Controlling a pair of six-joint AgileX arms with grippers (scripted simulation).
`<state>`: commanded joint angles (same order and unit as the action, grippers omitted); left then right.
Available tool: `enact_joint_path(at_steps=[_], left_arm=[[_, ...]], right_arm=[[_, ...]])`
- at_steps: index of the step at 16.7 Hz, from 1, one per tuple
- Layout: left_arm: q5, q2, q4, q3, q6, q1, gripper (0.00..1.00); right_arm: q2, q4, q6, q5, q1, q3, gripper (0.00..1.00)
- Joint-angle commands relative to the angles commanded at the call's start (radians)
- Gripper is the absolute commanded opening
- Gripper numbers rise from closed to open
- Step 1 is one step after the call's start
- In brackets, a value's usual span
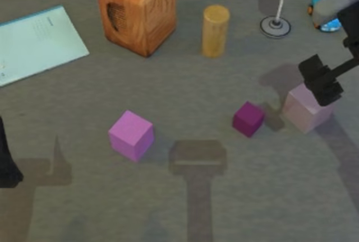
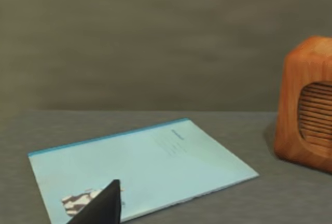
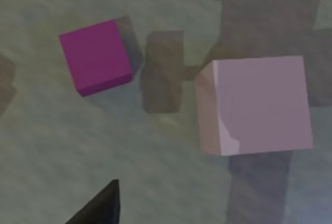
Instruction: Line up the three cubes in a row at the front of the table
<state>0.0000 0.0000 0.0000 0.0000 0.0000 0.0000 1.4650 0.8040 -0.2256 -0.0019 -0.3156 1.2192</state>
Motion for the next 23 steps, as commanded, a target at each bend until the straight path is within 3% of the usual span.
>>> enact_joint_path(at_steps=[6, 11, 19, 23], left_arm=[[0.000, 0.000, 0.000, 0.000, 0.000, 0.000, 1.00], [0.000, 0.000, 0.000, 0.000, 0.000, 0.000, 1.00], [0.000, 0.000, 0.000, 0.000, 0.000, 0.000, 1.00], [0.000, 0.000, 0.000, 0.000, 0.000, 0.000, 1.00]], right_arm=[[0.510, 0.286, -0.082, 0.001, -0.112, 0.438, 1.00], [0.755, 0.414, -0.122, 0.005, -0.167, 0.663, 1.00], [0.785, 0.426, -0.127, 0.005, -0.170, 0.691, 1.00], [0.819, 0.313, -0.128, 0.006, -0.173, 0.611, 1.00]])
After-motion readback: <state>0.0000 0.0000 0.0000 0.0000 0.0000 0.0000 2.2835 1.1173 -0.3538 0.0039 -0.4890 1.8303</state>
